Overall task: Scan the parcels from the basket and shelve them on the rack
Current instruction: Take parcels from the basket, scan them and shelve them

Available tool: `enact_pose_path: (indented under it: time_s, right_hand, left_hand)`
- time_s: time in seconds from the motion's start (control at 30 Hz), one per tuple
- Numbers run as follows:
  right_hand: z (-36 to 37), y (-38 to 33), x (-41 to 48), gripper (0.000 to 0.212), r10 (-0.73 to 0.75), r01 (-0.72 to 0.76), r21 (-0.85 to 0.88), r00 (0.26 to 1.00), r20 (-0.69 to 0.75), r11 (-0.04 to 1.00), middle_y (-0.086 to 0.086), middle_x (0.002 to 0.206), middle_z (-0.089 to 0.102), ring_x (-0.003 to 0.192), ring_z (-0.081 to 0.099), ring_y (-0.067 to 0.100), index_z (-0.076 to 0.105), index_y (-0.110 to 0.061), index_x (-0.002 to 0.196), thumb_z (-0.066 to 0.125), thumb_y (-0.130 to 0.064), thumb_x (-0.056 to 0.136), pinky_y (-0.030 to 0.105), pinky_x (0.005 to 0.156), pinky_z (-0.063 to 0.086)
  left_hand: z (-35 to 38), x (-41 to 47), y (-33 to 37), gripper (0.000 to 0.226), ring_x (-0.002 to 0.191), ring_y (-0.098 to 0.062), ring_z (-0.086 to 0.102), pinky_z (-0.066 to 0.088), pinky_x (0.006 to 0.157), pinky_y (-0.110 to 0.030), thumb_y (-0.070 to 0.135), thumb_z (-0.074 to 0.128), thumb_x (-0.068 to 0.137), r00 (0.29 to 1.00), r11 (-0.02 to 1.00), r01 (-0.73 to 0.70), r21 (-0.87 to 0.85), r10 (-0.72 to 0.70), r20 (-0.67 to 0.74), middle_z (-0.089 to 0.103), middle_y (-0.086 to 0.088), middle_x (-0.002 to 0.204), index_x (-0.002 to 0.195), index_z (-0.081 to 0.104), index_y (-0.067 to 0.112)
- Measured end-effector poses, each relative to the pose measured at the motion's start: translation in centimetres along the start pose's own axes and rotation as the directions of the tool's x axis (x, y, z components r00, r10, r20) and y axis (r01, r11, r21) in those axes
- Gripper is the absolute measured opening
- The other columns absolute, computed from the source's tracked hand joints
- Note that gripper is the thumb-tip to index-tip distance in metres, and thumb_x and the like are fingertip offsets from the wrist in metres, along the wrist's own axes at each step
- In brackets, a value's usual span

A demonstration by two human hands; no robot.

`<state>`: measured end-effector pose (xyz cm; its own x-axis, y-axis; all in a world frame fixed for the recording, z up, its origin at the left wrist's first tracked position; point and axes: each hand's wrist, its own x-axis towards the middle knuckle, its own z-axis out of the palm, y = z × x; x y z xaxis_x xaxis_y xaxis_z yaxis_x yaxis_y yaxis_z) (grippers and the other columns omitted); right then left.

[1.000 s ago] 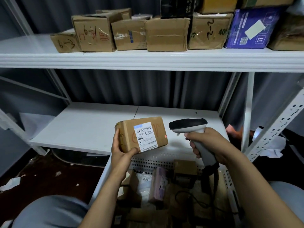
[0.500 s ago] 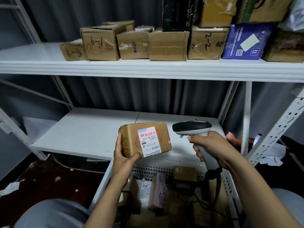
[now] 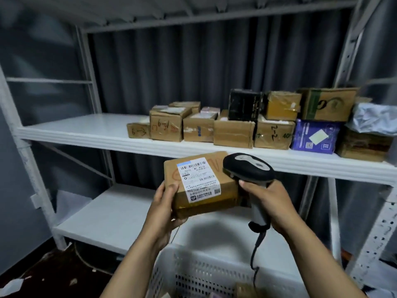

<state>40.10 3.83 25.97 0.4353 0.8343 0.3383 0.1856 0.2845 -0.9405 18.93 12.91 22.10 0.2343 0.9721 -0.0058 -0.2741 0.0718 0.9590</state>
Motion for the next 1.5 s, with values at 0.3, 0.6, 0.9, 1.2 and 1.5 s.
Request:
enact_pose_path:
  time_s: [0.3,0.6,0.9,1.2,1.5]
  right_hand:
    - [0.4,-8.5,6.6,0.02,-0.119,0.152,0.239,0.982,-0.148,0.959,-0.002,0.099,0.074,0.094,0.069,0.015,0.07,-0.018,0.097,0.075,-0.008,0.08,0.033,0.082,0.055]
    - [0.7,-11.8,12.5,0.019,0.001,0.028,0.224,0.992,-0.127,0.974,0.007,0.084,0.074,0.074,0.069,0.023,0.07,-0.008,0.095,0.078,-0.016,0.079,0.033,0.067,0.057]
    - [0.9,-14.2,18.3,0.021,-0.132,0.102,-0.191,0.98,-0.149,0.976,0.009,0.085,0.073,0.075,0.071,0.02,0.071,-0.005,0.095,0.078,-0.016,0.079,0.032,0.065,0.06]
    - [-1.4,-12.8,22.3,0.018,-0.129,0.056,-0.282,0.96,-0.247,0.958,0.006,0.078,0.073,0.07,0.071,0.019,0.07,-0.01,0.082,0.08,-0.023,0.076,0.031,0.06,0.059]
    - [-1.0,-11.1,23.9,0.01,-0.107,0.031,-0.328,0.97,-0.217,0.944,0.006,0.078,0.073,0.069,0.071,0.018,0.071,-0.011,0.079,0.077,-0.018,0.078,0.027,0.055,0.057]
  left_hand:
    - [2.5,2.2,10.3,0.091,0.116,-0.003,0.052,0.045,0.091,-0.018,0.05,0.077,0.069,0.913,0.875,-0.395,0.279,0.341,0.224,0.05,0.006,0.136,0.143,0.031,0.021]
    - [3.3,7.0,16.3,0.106,0.13,-0.019,0.04,0.042,0.105,-0.038,0.05,0.083,0.054,0.857,0.757,-0.515,0.402,0.446,0.259,0.032,-0.004,0.147,0.137,0.017,0.04]
    - [4.3,11.0,17.6,0.106,0.127,-0.023,0.041,0.04,0.107,-0.048,0.049,0.08,0.061,0.755,0.618,-0.579,0.531,0.653,0.063,0.034,-0.004,0.143,0.144,0.015,0.053]
    - [12.2,16.9,15.9,0.108,0.124,-0.036,0.035,0.039,0.1,-0.039,0.058,0.076,0.066,0.757,0.547,-0.435,0.715,0.653,-0.039,0.018,-0.015,0.141,0.144,0.001,0.054]
    - [17.1,23.5,13.1,0.097,0.116,-0.046,0.042,0.04,0.102,-0.044,0.054,0.074,0.074,0.821,0.461,-0.352,0.815,0.57,0.032,0.019,-0.025,0.138,0.149,0.014,0.039]
